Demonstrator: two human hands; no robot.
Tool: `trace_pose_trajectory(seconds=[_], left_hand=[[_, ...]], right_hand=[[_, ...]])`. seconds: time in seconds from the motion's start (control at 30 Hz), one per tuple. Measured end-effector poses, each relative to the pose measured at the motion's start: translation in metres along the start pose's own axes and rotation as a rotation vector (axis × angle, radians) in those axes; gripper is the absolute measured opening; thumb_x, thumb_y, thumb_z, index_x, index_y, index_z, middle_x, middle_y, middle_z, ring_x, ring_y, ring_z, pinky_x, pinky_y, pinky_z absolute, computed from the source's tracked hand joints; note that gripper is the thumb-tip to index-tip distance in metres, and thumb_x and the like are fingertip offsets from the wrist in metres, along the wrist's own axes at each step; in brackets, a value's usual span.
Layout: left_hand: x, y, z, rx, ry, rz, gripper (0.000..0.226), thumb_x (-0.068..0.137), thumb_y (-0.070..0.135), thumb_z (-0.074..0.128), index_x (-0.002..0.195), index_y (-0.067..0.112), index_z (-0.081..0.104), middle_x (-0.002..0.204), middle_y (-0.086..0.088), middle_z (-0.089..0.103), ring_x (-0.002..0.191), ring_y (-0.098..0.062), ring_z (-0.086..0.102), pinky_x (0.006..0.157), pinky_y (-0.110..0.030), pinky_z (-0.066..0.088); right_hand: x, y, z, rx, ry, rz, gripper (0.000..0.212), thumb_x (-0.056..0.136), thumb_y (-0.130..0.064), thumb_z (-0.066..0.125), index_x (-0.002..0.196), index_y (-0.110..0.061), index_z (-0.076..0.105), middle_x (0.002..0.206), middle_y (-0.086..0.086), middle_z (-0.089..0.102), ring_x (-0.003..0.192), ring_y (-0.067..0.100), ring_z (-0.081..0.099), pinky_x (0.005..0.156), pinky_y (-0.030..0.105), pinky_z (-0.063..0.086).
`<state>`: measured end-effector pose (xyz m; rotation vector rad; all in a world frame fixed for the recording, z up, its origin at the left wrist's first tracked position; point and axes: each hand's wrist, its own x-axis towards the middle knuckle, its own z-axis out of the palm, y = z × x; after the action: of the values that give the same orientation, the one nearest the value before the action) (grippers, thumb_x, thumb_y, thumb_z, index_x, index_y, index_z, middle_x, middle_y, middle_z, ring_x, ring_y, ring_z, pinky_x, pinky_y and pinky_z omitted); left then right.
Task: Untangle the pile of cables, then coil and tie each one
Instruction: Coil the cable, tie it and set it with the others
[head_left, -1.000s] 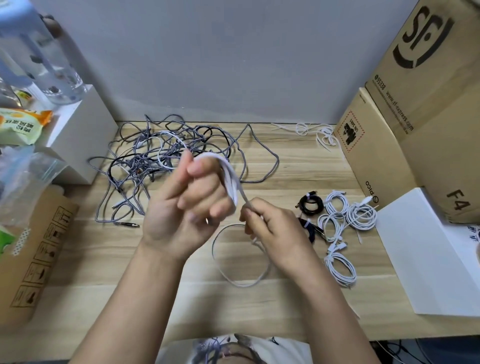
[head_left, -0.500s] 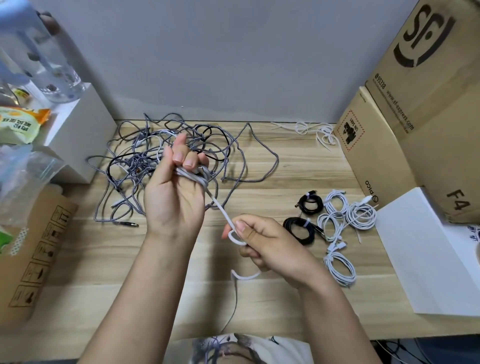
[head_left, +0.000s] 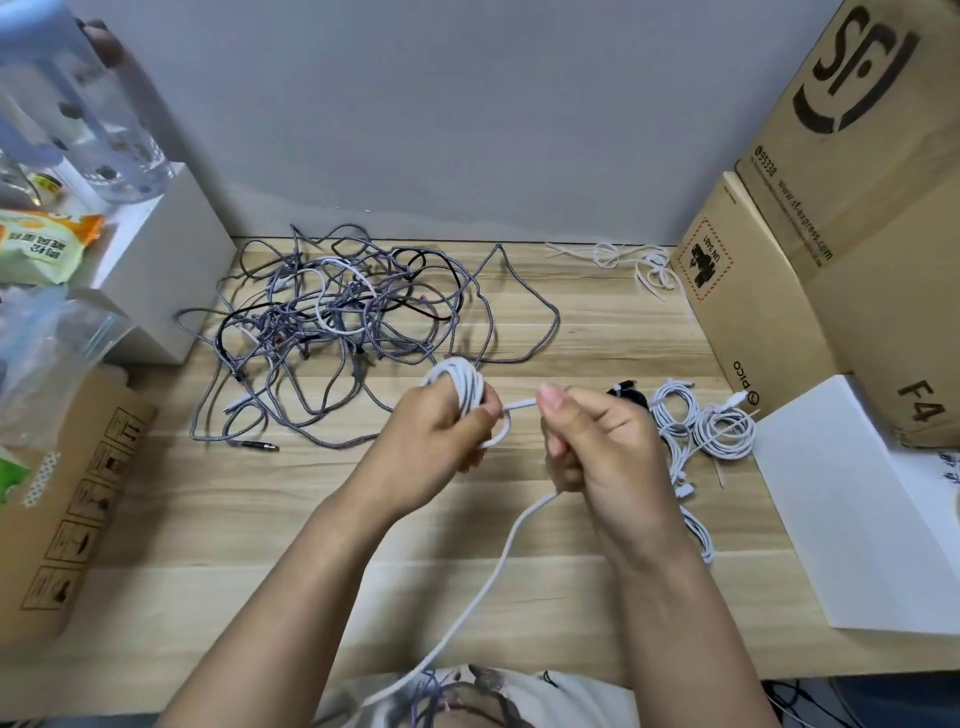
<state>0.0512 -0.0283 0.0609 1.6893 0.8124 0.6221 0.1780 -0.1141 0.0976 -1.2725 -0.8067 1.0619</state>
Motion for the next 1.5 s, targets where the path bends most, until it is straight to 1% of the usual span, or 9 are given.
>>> trace_pose_trajectory(seconds=[0.2,0.37,0.57,0.73,0.9,1.07,1.23,1.33,1.5], left_hand=[[-0.008,0.016,-0.012,-0.213,-0.560,-0.212,0.020,0.075,0.031,0.052,0.073,0.011,0.057,0.042,0.001,0.044,0.048,-0.023,0.037,0.057,-0.026,0.042],[-0.016,0.020,-0.023,-0.562,-0.835,-0.136,0.012,0.076,0.020,0.066,0.068,0.022,0.057,0.044,0.008,0.037,0.036,-0.006,0.031,0.053,-0.021,0.045],[-0.006,0.027,-0.023,-1.230,-0.834,0.073,0.021,0.098,0.016,0.042,0.090,0.005,0.058,0.044,0.006,0.022,0.037,-0.010,0.019,0.061,-0.026,0.044],[0.003,0.035,-0.023,-1.550,-0.431,0.013,0.019,0.099,0.013,0.041,0.098,-0.003,0.051,0.057,-0.005,0.036,0.051,-0.018,0.033,0.074,-0.032,0.040],[0.011,0.041,-0.012,-1.295,0.030,-0.031,0.018,0.086,0.011,0.047,0.101,0.001,0.051,0.066,-0.003,0.049,0.059,-0.016,0.049,0.080,-0.030,0.050],[0.017,0.022,-0.002,-0.371,0.252,-0.064,0.027,0.080,0.042,0.050,0.084,0.015,0.052,0.052,0.005,0.047,0.053,-0.016,0.043,0.060,-0.030,0.037],[0.004,0.015,0.004,-0.134,0.019,-0.094,0.051,0.087,0.049,0.037,0.071,0.005,0.056,0.045,0.002,0.045,0.044,-0.014,0.039,0.043,-0.019,0.032],[0.002,0.021,0.005,-0.117,-0.146,-0.122,0.051,0.087,0.052,0.034,0.054,0.017,0.050,0.039,0.003,0.040,0.039,-0.013,0.032,0.044,-0.020,0.033],[-0.008,0.023,-0.009,-0.544,-0.584,-0.170,0.061,0.085,0.068,0.039,0.065,0.014,0.057,0.037,0.009,0.033,0.032,-0.007,0.028,0.050,-0.024,0.043]], right_hand=[[0.005,0.002,-0.003,-0.099,0.155,-0.095,0.040,0.081,-0.034,0.056,0.044,-0.022,0.047,0.042,-0.010,0.030,0.041,0.005,0.025,0.041,0.014,0.023],[0.010,0.011,-0.007,-0.181,0.191,-0.111,0.037,0.080,-0.038,0.056,0.048,-0.020,0.046,0.039,-0.012,0.030,0.039,0.003,0.027,0.042,0.012,0.023],[0.013,0.027,0.004,-0.275,-0.036,-0.075,0.042,0.082,-0.053,0.047,0.054,-0.022,0.049,0.039,-0.013,0.037,0.039,0.001,0.034,0.045,0.010,0.026],[0.012,0.030,0.009,-0.419,-0.125,-0.076,0.042,0.081,-0.061,0.041,0.054,-0.029,0.051,0.045,-0.012,0.038,0.048,0.003,0.034,0.052,0.022,0.027],[0.001,0.029,0.015,-0.595,-0.213,-0.088,0.034,0.088,-0.042,0.046,0.058,-0.026,0.049,0.045,-0.014,0.042,0.049,0.004,0.039,0.052,0.019,0.029],[-0.007,0.018,0.014,-0.602,-0.194,-0.153,0.034,0.086,-0.040,0.051,0.056,-0.025,0.052,0.047,-0.011,0.040,0.050,0.003,0.038,0.051,0.015,0.028],[-0.006,0.012,0.008,-0.511,-0.126,-0.155,0.031,0.083,-0.035,0.057,0.059,-0.016,0.060,0.054,-0.008,0.058,0.056,0.002,0.050,0.059,0.023,0.040],[-0.004,0.005,0.002,-0.407,-0.064,-0.155,0.027,0.080,-0.031,0.068,0.055,-0.023,0.061,0.055,-0.013,0.063,0.057,-0.004,0.055,0.060,0.016,0.044],[0.001,-0.009,-0.013,-0.264,0.139,-0.162,0.023,0.067,-0.040,0.068,0.052,-0.025,0.060,0.037,-0.014,0.043,0.037,0.000,0.037,0.043,0.007,0.027]])
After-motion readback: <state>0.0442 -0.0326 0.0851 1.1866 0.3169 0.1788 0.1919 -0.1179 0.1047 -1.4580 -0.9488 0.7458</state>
